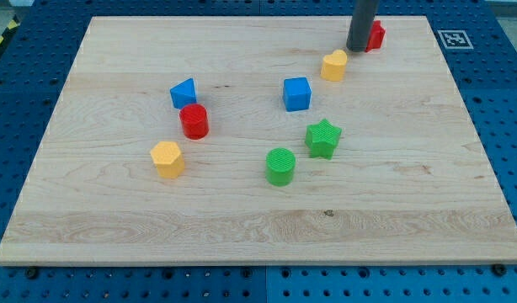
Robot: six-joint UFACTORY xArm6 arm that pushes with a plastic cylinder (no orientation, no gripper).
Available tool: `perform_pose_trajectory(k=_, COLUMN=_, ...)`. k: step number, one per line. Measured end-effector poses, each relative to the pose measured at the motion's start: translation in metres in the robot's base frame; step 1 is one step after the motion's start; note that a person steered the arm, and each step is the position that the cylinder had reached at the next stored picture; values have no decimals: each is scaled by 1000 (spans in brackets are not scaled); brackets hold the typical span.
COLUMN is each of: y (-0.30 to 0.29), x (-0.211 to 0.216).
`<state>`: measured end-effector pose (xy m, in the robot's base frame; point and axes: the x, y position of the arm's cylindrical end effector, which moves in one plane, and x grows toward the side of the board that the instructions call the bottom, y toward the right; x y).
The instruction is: Nudge the yellow heart right a bit
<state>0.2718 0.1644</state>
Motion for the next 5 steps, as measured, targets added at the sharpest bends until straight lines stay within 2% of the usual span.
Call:
perform_pose_trajectory(k=1, y=15, x=-4)
perform_pose_trajectory(k=2, y=-13, x=-4)
perform_pose_trajectory(k=3, y=-98, x=10)
perform_pose_trajectory(k=4, y=-120, x=39)
perform_pose_trajectory(k=5, y=-102, x=48)
